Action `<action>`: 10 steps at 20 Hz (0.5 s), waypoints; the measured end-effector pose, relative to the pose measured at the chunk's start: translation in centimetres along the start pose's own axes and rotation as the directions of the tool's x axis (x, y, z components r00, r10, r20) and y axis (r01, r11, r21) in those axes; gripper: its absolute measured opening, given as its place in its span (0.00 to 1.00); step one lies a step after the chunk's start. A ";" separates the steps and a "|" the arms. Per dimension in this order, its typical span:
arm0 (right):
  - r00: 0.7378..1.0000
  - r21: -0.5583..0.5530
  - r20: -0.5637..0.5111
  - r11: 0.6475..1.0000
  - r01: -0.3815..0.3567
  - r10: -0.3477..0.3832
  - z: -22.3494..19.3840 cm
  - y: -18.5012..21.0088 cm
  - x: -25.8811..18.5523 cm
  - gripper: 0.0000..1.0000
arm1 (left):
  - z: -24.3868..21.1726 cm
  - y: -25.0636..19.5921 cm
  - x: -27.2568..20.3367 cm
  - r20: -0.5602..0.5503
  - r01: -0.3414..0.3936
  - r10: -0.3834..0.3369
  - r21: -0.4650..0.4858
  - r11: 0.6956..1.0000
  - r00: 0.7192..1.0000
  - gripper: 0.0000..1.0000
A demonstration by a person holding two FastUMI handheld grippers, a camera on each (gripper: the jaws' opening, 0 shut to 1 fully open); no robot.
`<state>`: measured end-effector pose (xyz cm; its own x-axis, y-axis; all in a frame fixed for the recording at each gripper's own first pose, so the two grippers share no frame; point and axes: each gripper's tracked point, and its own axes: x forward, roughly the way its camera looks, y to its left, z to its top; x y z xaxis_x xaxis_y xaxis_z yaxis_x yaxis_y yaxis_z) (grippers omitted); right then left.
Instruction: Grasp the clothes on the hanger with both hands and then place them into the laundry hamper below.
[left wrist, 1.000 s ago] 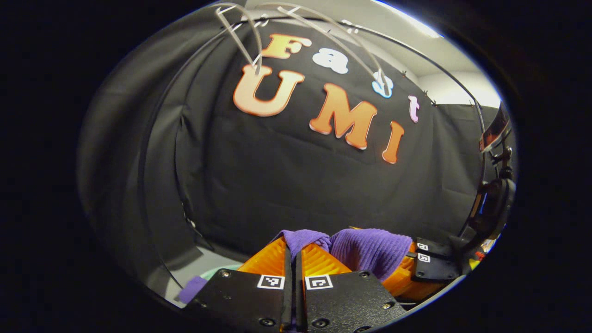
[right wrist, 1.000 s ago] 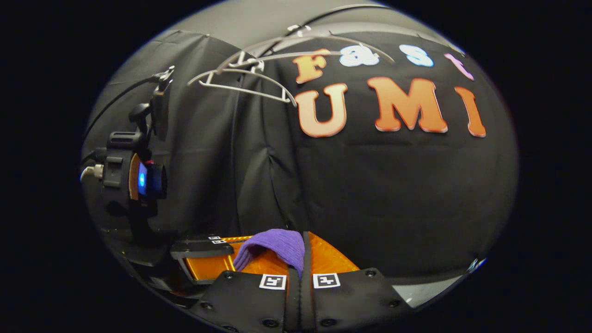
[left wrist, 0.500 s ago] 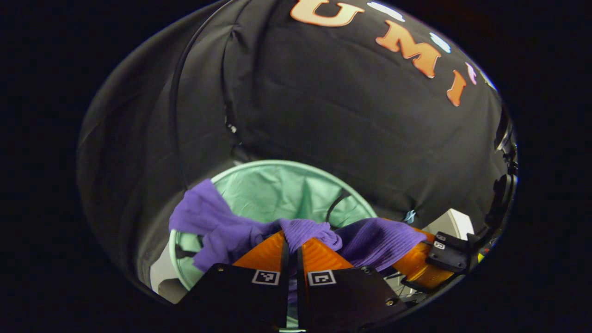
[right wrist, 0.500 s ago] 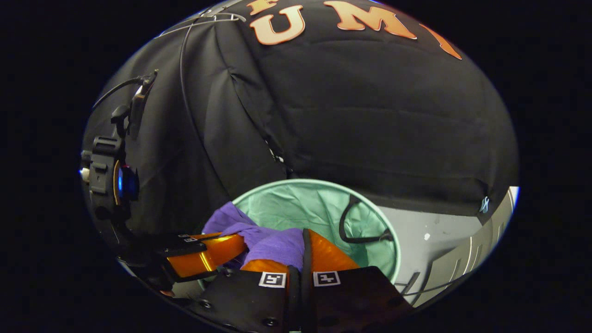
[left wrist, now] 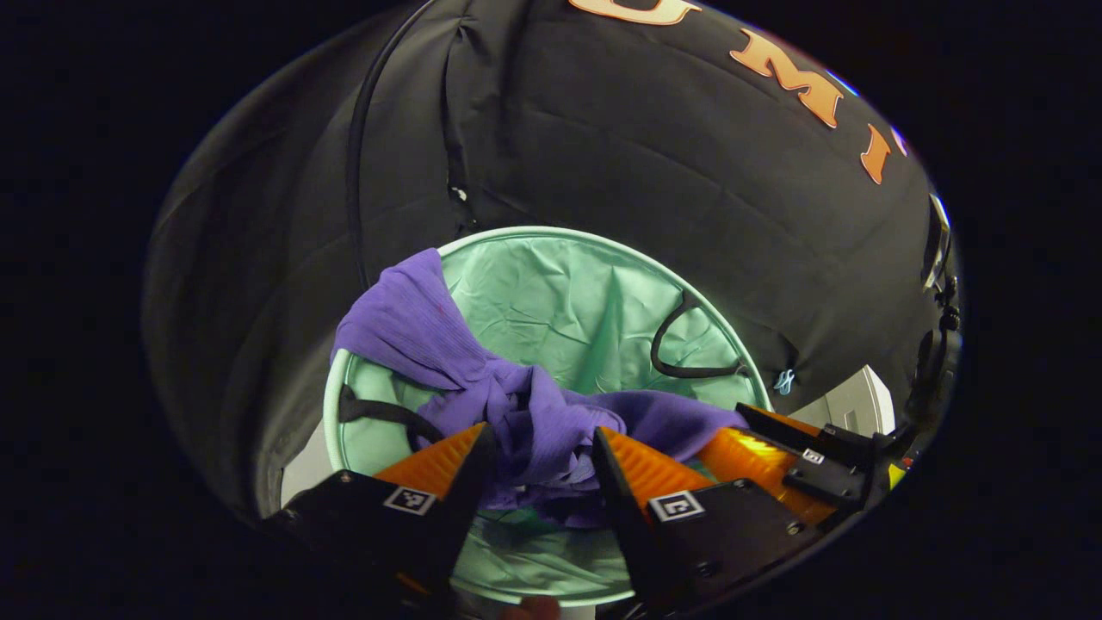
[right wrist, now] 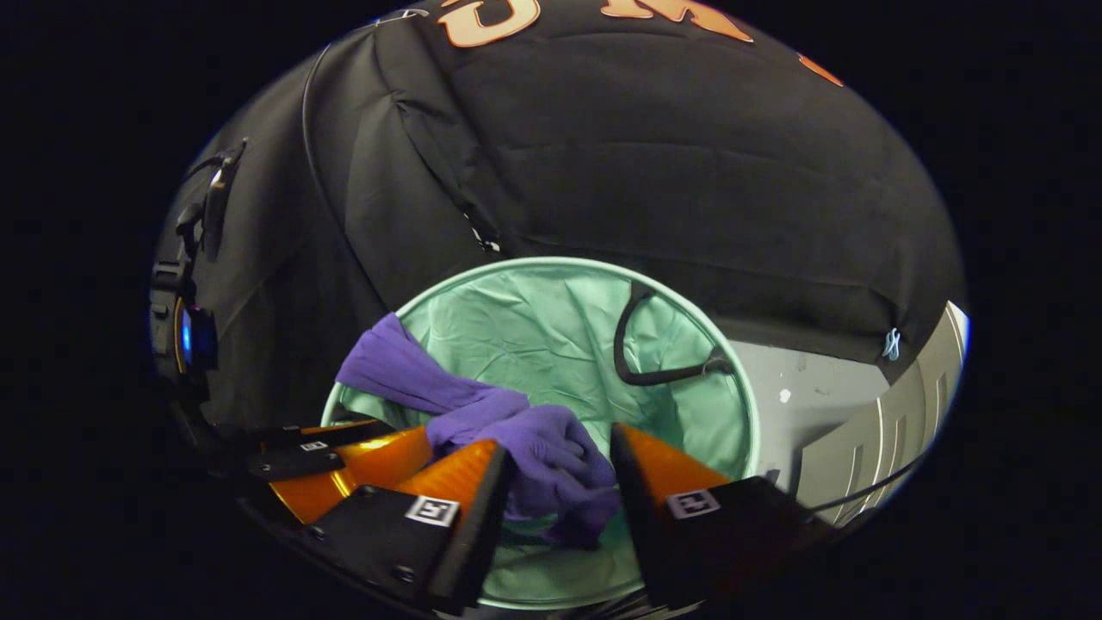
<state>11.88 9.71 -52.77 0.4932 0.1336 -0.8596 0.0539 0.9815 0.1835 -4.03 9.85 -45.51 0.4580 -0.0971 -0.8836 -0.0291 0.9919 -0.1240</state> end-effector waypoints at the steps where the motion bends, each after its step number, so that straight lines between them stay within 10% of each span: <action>1: 1.000 0.024 0.006 1.000 -0.010 0.010 0.1 0.1 -0.4 0.72 | 0.1 0.1 0.0 0.003 -0.004 0.004 -0.004 1.000 1.000 0.88; 2: 1.000 0.031 0.009 0.999 -0.007 0.007 0.4 0.1 -0.6 0.95 | -0.1 0.3 -0.3 0.008 -0.020 0.020 -0.012 1.000 1.000 1.00; 10: 0.998 0.010 0.059 1.000 0.006 -0.006 1.6 0.1 -2.0 0.97 | 0.8 0.4 -1.5 0.057 -0.004 0.004 0.013 1.000 0.998 0.98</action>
<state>12.27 9.35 -50.32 0.5431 0.1192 -0.8312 0.0654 0.9809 0.1834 -3.96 10.47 -43.90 0.5077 -0.0886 -0.8569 -0.0191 0.9933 -0.1141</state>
